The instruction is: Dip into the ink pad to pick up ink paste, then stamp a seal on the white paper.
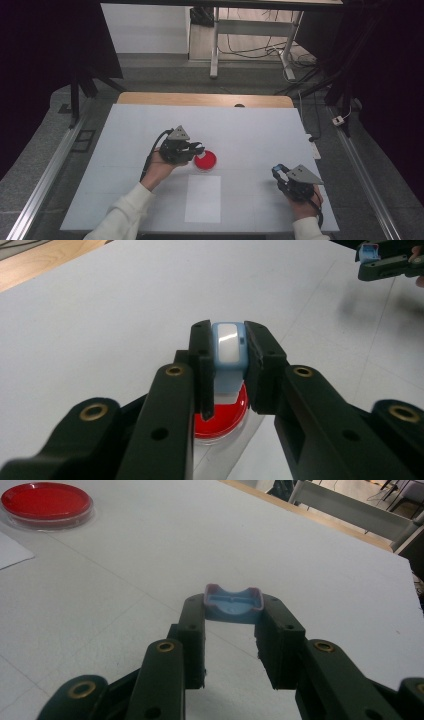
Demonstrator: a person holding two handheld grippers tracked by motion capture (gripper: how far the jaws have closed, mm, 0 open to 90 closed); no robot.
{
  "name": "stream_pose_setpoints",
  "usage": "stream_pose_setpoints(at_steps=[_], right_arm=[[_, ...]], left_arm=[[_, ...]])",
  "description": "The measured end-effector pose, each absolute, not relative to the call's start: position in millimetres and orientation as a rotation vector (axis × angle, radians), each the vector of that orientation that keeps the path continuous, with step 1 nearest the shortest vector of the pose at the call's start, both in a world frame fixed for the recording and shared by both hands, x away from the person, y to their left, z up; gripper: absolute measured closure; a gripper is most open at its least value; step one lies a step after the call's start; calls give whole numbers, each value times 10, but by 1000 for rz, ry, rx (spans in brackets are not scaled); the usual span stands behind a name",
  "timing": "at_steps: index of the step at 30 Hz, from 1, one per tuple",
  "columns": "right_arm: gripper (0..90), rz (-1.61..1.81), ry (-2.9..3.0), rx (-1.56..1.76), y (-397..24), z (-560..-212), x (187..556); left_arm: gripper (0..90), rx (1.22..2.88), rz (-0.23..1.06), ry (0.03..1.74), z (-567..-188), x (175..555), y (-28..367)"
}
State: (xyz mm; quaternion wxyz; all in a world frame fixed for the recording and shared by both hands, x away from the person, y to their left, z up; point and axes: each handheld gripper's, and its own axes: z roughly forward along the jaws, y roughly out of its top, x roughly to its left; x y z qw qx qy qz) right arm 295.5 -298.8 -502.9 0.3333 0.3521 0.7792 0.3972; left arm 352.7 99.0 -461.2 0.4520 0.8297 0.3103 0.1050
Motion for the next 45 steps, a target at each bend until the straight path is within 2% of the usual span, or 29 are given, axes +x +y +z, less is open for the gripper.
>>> stream_pose_setpoints(at_steps=[45], right_arm=[[656,1037,2036,918,-2990,-5030,2960]], left_arm=[[754,2080,210,667,-4540,3246,1016]])
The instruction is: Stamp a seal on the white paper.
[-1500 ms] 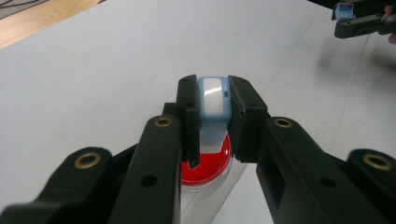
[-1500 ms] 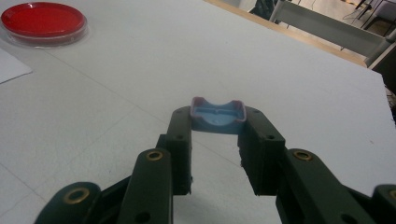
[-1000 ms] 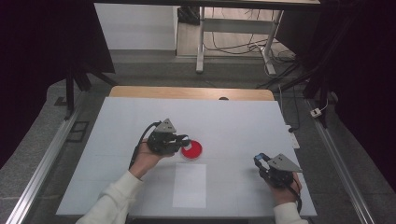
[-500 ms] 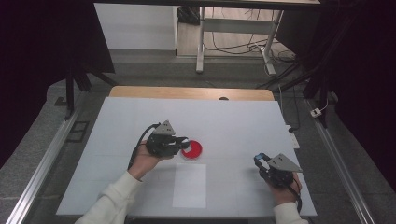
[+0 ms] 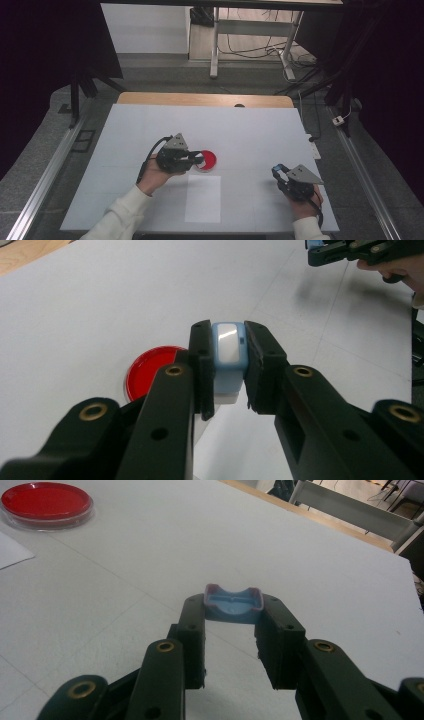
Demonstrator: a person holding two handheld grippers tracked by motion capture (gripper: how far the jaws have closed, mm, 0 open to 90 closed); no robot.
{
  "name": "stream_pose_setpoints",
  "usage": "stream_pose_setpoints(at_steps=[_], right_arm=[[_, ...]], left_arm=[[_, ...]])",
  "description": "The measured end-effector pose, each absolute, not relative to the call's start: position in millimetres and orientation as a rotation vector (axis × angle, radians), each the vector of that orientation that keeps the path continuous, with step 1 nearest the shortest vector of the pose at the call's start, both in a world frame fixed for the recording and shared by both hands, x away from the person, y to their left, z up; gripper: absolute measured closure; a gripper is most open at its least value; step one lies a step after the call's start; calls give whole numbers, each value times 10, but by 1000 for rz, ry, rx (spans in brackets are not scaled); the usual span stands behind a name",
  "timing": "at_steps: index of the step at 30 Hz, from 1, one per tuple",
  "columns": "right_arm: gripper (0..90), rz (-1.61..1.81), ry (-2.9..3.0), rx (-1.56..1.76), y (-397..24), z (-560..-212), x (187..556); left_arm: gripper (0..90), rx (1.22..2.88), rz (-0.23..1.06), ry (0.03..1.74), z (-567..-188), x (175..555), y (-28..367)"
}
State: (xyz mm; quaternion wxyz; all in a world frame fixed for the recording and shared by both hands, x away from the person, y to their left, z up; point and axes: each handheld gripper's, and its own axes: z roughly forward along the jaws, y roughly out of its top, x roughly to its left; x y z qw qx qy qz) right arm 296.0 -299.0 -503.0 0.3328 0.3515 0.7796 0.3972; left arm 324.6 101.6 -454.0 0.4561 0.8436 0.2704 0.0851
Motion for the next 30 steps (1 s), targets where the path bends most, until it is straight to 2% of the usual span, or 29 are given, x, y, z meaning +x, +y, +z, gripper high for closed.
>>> stream_pose_setpoints(at_steps=[30], right_arm=[[656,1036,2038,917,-2988,-5030,2961]], left_arm=[[753,2096,195,622,-4549,3047,1002]])
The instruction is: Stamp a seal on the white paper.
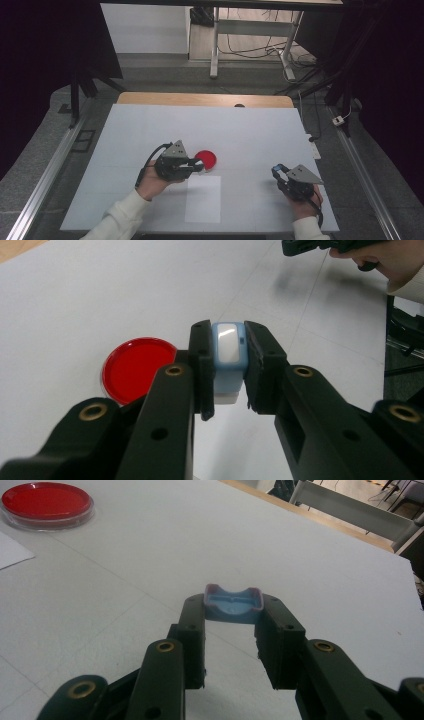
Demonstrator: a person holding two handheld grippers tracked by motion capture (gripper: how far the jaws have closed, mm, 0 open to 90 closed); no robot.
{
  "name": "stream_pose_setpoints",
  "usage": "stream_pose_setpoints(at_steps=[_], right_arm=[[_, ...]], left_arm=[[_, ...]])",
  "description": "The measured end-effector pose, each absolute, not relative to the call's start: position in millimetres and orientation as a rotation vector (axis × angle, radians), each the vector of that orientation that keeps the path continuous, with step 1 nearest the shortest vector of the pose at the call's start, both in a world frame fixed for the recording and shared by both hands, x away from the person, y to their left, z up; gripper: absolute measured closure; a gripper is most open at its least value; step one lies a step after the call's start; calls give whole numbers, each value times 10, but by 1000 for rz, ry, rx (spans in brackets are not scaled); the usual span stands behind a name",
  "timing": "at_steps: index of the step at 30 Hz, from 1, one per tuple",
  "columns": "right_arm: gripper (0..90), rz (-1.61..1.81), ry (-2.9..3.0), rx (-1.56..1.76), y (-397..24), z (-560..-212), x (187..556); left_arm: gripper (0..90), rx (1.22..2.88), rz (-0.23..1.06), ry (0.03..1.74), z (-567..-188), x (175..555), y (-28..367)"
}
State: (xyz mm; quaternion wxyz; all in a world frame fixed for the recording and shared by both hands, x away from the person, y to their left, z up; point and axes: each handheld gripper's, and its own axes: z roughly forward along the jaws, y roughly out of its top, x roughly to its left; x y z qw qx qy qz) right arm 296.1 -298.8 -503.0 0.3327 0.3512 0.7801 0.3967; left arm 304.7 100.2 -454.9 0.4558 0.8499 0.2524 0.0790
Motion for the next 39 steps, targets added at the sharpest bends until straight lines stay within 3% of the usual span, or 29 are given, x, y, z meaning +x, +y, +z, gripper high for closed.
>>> stream_pose_setpoints(at_steps=[39], right_arm=[[656,1037,2043,916,-2985,-5039,2972]], left_arm=[[752,2154,139,616,-4823,2827,918]])
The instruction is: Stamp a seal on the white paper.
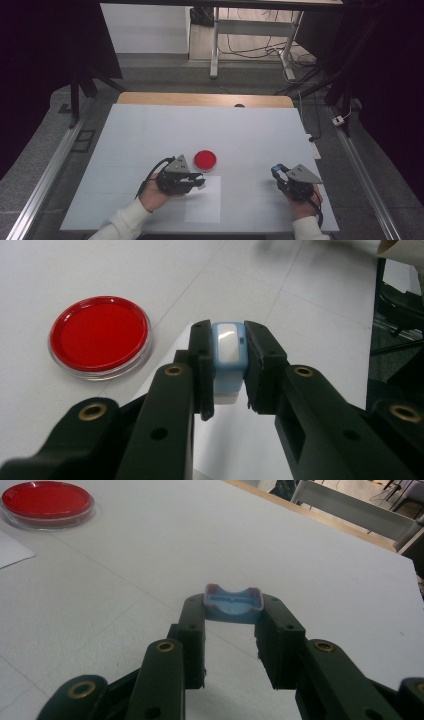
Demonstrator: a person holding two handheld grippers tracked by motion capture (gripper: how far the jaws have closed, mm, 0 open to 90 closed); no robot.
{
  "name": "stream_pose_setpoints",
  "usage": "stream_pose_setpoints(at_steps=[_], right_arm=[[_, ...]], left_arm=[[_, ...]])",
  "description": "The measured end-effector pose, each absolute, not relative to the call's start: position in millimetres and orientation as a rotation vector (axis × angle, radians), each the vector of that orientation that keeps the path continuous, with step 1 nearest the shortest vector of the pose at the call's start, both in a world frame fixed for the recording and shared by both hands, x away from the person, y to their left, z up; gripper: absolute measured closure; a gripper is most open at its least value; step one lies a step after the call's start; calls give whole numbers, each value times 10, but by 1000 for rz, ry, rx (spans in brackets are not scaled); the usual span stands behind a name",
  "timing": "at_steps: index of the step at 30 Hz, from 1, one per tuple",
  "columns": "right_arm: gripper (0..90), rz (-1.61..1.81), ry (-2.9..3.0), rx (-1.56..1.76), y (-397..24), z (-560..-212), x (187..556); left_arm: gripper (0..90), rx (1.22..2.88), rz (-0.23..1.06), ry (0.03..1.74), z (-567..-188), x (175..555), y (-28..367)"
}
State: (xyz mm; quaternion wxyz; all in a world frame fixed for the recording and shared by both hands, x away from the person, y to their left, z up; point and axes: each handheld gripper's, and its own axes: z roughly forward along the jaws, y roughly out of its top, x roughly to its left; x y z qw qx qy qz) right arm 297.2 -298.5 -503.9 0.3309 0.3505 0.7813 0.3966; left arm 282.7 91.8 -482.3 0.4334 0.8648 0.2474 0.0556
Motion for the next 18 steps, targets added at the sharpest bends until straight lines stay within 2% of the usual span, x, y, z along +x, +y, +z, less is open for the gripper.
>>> stream_pose_setpoints(at_steps=[18], right_arm=[[656,1037,2045,915,-2983,-5040,2973]], left_arm=[[752,2202,124,602,-4972,2833,801]])
